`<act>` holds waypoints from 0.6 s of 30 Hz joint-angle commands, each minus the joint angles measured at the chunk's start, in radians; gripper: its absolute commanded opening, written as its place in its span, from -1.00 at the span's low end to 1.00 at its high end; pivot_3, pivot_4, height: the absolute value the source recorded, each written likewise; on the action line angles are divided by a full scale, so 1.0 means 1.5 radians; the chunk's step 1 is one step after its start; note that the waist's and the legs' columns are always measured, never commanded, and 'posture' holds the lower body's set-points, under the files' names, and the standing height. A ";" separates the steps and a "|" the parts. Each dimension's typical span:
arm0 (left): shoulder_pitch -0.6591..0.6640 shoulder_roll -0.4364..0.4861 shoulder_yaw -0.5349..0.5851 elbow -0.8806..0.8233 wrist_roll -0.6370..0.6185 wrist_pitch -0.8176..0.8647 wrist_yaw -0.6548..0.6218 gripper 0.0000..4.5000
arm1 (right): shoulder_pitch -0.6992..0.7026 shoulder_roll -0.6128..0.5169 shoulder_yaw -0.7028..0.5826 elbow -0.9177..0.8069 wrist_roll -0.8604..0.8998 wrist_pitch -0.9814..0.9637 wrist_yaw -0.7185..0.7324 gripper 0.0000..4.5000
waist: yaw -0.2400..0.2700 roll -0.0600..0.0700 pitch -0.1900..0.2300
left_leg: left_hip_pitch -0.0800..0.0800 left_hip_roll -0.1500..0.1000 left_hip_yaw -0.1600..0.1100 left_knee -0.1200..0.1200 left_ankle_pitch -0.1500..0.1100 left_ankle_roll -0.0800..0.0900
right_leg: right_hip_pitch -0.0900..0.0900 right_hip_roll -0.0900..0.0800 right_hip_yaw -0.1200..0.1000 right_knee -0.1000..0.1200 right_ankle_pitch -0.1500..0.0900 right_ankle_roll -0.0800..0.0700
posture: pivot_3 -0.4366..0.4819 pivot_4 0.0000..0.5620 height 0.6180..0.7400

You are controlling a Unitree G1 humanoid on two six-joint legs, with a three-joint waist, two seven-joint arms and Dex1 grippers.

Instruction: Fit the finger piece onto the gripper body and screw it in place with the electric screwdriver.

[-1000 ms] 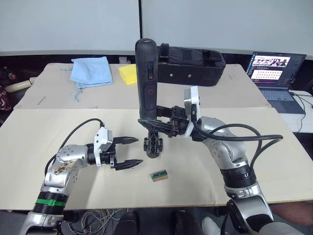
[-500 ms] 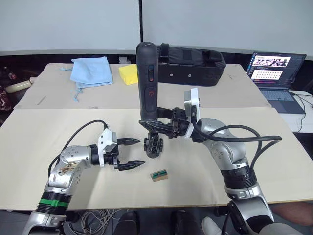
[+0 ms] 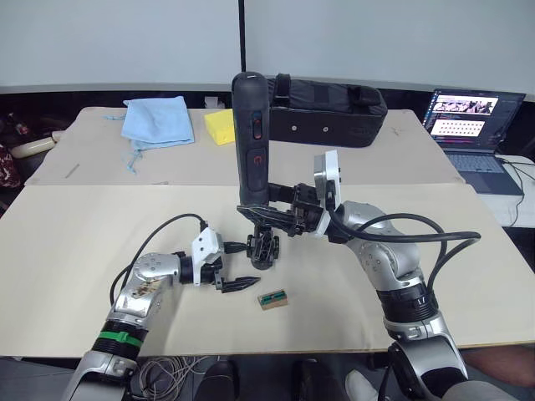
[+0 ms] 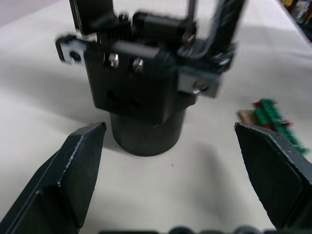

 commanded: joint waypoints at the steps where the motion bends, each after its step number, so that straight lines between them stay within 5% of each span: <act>1: -0.031 -0.022 -0.012 0.021 0.021 -0.021 0.018 1.00 | -0.008 0.002 -0.011 -0.027 0.004 -0.018 0.000 -0.16 | 0.000 0.000 0.000 | 0.000 0.000 0.000 0.000 0.000 0.000 | 0.000 0.000 0.000 0.000 0.000 0.000 | -0.05 -0.47 1.00; 18: -0.056 -0.057 -0.013 0.075 0.036 -0.018 0.032 1.00 | -0.004 -0.005 -0.012 -0.030 -0.003 -0.018 -0.001 -0.16 | -0.001 0.000 0.000 | 0.000 0.000 0.000 0.000 0.000 0.000 | 0.000 0.000 0.000 0.000 0.001 0.001 | -0.05 -0.47 1.00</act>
